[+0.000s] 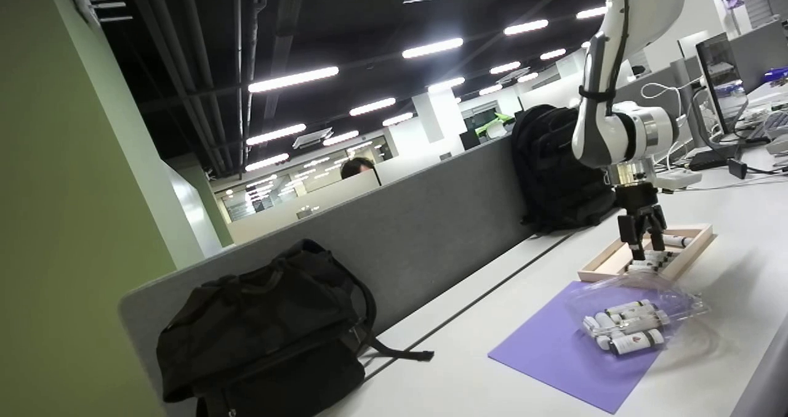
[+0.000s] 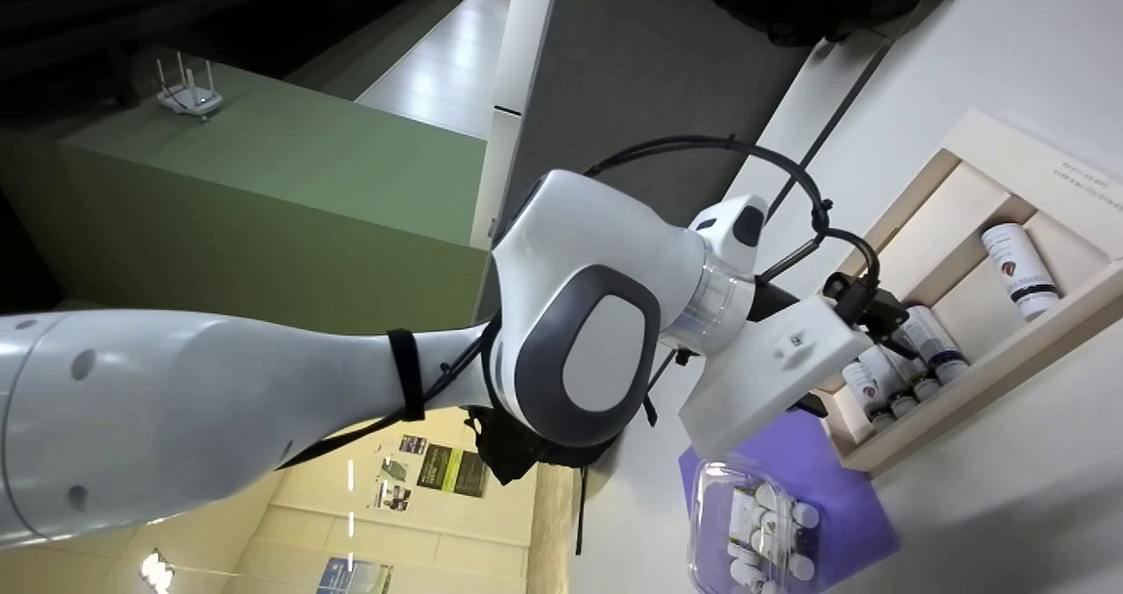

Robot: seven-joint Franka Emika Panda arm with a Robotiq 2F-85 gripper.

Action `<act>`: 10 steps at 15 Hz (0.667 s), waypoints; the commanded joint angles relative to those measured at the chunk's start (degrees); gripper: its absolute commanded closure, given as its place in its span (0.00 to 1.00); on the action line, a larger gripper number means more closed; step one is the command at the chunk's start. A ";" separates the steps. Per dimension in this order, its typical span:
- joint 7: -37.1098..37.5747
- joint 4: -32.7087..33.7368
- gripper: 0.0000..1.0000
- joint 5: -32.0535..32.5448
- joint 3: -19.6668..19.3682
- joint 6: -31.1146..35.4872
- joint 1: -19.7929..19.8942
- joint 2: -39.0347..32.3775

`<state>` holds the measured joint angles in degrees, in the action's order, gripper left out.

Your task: Take a bottle from the tray and put it on the purple mat

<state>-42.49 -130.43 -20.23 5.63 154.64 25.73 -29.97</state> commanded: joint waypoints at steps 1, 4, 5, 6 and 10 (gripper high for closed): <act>6.35 0.31 0.00 5.05 -3.32 2.51 -5.27 -0.45; 10.82 0.47 0.00 9.83 -5.45 3.39 -8.55 -1.06; 12.52 0.62 0.00 11.62 -6.29 3.23 -9.57 -1.28; 14.64 0.78 0.00 13.71 -7.45 2.99 -10.85 -1.58; 23.15 1.53 0.00 22.30 -12.56 2.64 -15.97 -2.74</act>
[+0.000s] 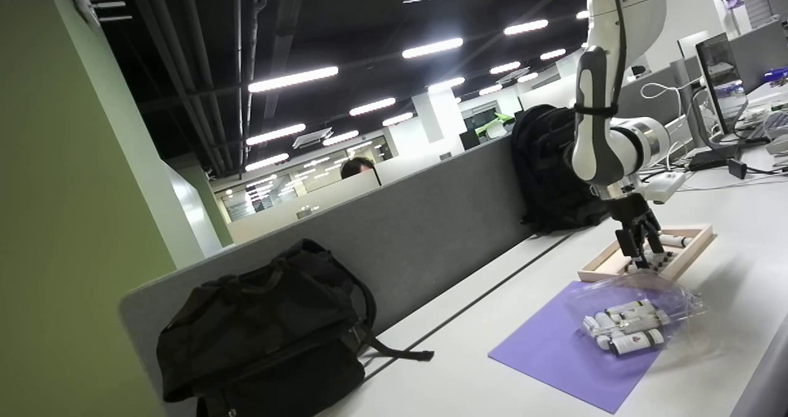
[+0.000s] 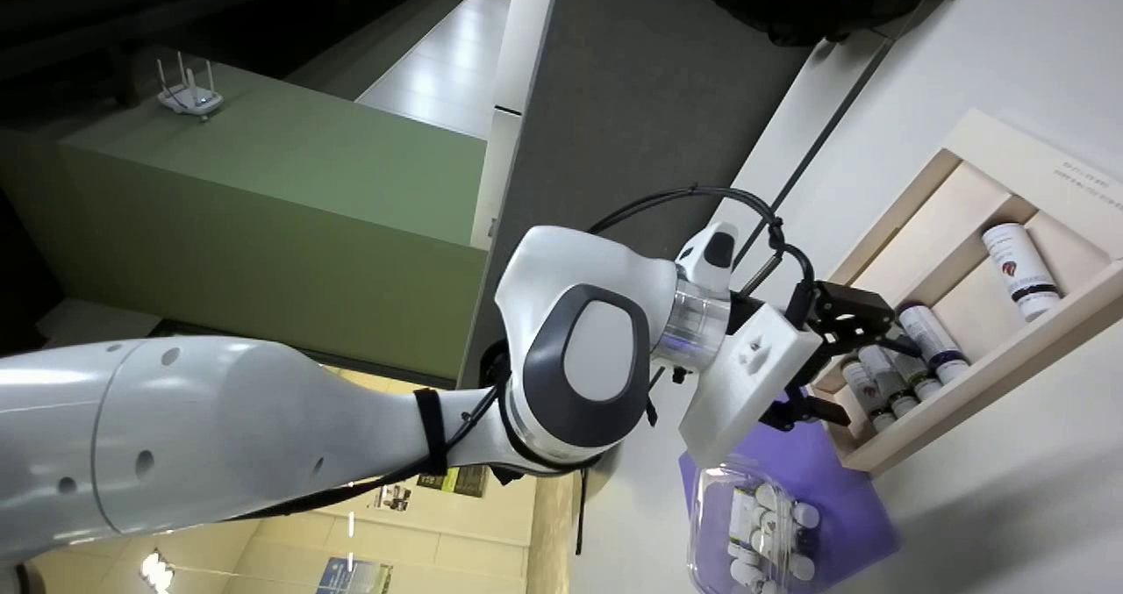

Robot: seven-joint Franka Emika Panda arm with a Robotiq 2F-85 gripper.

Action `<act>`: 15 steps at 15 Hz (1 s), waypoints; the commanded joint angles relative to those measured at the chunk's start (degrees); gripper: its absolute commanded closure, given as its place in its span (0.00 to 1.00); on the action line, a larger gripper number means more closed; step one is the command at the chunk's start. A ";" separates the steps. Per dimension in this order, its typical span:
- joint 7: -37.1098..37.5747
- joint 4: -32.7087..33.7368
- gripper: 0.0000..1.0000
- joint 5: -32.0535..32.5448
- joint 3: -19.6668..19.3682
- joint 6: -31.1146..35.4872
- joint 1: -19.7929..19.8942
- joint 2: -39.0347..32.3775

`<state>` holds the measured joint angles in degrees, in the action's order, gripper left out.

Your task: Take a bottle from the tray and put it on the purple mat

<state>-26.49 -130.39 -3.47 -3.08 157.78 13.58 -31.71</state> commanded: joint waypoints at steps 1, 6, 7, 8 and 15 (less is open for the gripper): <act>8.81 1.64 0.00 7.33 -4.90 -0.54 -4.88 -1.21; 12.86 2.06 0.00 12.21 -6.78 0.13 -7.35 -1.54; 12.29 1.66 0.00 11.80 -5.72 1.04 -6.55 -1.20; 12.15 1.55 0.00 11.62 -5.30 1.44 -6.38 -1.07; 13.56 1.30 0.00 12.99 -5.95 3.29 -8.86 -1.18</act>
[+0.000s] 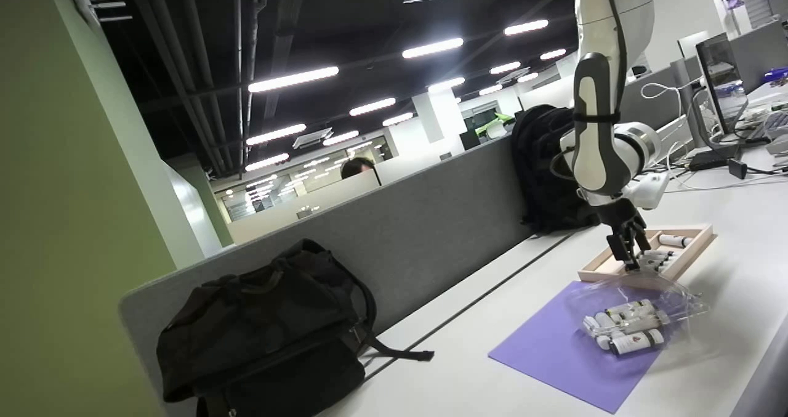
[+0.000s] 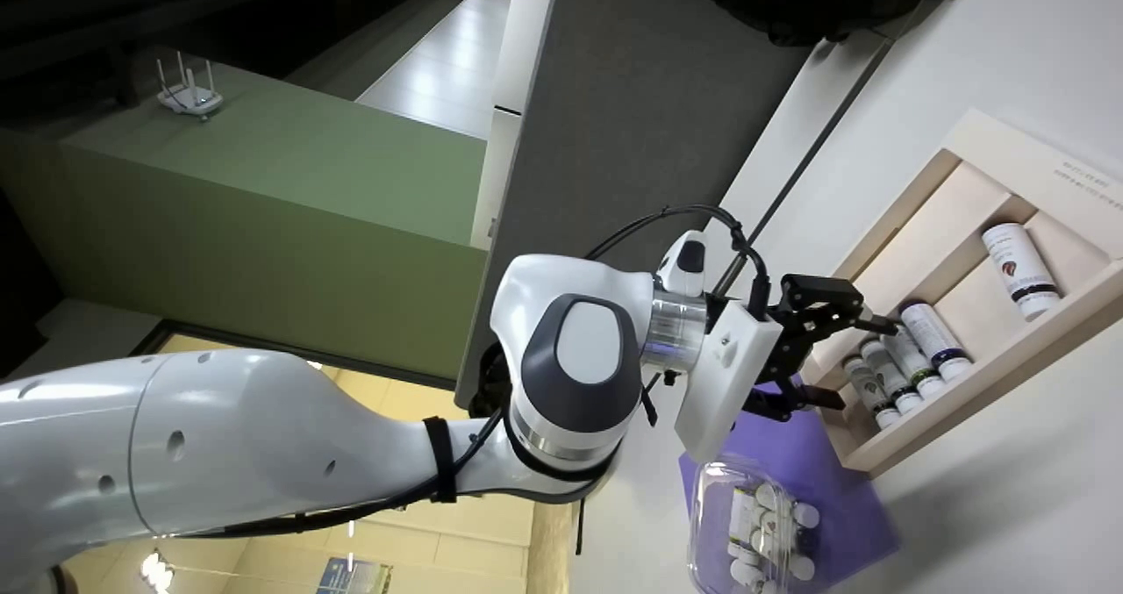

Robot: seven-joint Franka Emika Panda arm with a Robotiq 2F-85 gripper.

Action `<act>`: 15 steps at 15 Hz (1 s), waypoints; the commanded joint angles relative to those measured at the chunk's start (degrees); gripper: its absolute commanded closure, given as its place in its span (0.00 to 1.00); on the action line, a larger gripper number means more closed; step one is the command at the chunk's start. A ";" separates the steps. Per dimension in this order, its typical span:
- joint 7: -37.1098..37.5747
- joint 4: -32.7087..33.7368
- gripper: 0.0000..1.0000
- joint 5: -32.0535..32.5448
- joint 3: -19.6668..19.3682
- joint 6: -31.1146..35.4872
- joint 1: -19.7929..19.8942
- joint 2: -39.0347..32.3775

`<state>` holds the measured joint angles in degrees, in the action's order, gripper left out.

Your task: Take a bottle from the tray and put it on the purple mat

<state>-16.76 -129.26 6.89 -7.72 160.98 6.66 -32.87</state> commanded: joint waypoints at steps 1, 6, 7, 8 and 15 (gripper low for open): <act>4.91 0.40 0.00 3.82 -2.67 -0.67 -3.52 -0.18; 9.90 0.09 0.00 10.04 -7.55 -0.76 -9.11 -0.34; 10.29 -0.13 0.00 10.36 -7.57 -0.50 -9.29 -0.29; 10.50 -0.42 0.00 10.28 -7.29 -0.21 -9.16 -0.17; 9.94 -1.51 0.22 8.27 -5.07 1.22 -6.93 -0.57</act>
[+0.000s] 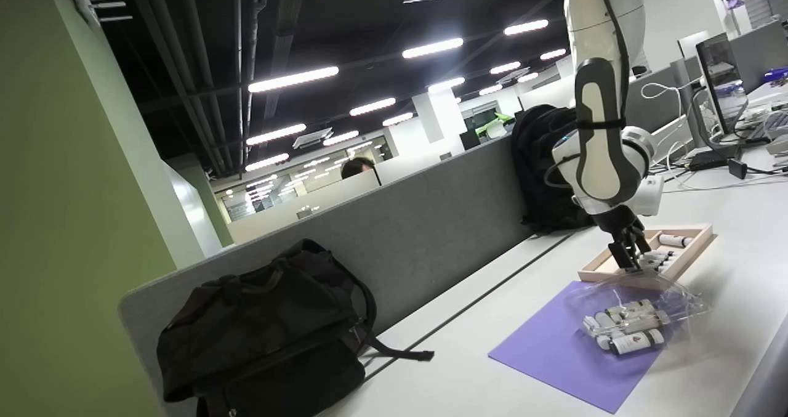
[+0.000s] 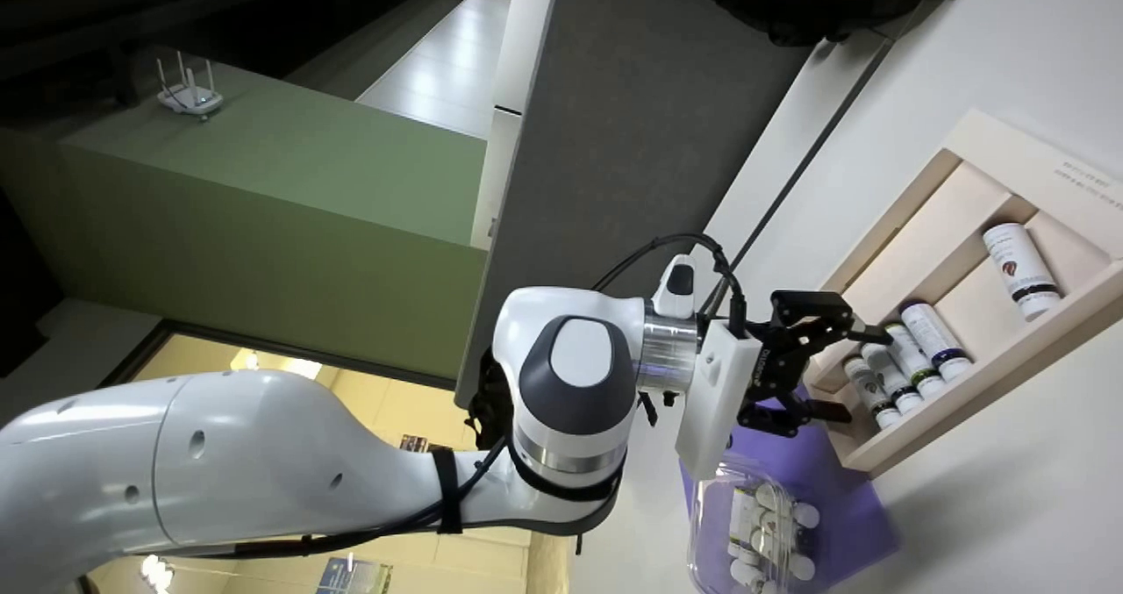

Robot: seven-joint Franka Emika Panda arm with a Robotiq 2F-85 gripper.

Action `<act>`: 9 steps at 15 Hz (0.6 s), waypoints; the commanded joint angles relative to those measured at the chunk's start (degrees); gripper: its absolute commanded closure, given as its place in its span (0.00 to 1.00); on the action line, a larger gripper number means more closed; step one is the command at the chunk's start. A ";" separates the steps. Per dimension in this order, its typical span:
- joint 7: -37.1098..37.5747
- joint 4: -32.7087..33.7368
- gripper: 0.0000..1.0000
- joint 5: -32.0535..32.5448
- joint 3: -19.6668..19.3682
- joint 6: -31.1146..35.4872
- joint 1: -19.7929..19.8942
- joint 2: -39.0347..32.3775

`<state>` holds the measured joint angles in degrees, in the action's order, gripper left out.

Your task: Take a bottle from the tray and put it on the purple mat

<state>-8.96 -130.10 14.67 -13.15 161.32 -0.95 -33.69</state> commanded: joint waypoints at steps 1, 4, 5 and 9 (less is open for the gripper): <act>2.27 -0.74 0.26 0.64 0.19 0.85 0.51 0.33; 2.51 -0.94 0.46 0.70 -0.09 1.27 0.34 0.89; 2.54 -1.08 0.51 0.68 -0.11 1.43 0.37 1.10; 2.00 -1.28 0.69 0.21 0.49 1.36 1.09 1.96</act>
<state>-8.64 -130.15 14.67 -13.24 162.27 -0.82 -33.18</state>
